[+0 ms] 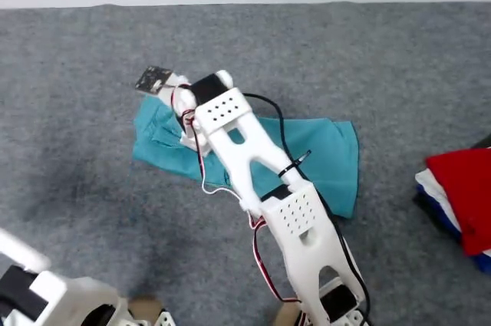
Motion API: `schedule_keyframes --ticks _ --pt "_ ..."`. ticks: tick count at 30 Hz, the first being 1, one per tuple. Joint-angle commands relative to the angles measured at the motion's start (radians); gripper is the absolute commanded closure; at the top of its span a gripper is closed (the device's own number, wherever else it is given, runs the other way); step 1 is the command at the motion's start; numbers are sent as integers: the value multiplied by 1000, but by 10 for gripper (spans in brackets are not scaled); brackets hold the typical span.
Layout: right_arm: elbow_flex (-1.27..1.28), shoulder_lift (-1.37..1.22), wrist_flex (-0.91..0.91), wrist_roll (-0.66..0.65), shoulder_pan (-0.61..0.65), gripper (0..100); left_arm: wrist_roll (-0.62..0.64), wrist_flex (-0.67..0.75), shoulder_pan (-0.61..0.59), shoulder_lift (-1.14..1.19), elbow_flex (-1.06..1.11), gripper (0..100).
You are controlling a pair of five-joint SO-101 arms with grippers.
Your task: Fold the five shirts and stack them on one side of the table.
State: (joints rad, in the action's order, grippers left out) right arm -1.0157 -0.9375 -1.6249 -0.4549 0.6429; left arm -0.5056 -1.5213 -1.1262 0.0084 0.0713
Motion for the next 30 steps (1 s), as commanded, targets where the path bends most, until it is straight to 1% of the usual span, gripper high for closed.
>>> schedule_keyframes --ticks 1,4,7,13,18,24,30 --pt "-49 22 5 17 -39 786 -12 17 3 -55 -7 998" --pt "-68 31 2 17 -54 786 -12 15 3 -55 -7 998" --pt "-130 39 -36 17 -41 801 -12 15 3 -49 -7 998" --pt "-229 38 -77 8 5 889 -12 17 5 -48 -7 998" --pt "-242 33 -139 -66 19 990 -12 11 34 -55 -7 998" --pt "-140 -48 -147 -91 1 985 -6 9 87 -57 -7 998" --pt "-140 -166 -147 -91 -15 988 -6 9 89 -57 -5 998"
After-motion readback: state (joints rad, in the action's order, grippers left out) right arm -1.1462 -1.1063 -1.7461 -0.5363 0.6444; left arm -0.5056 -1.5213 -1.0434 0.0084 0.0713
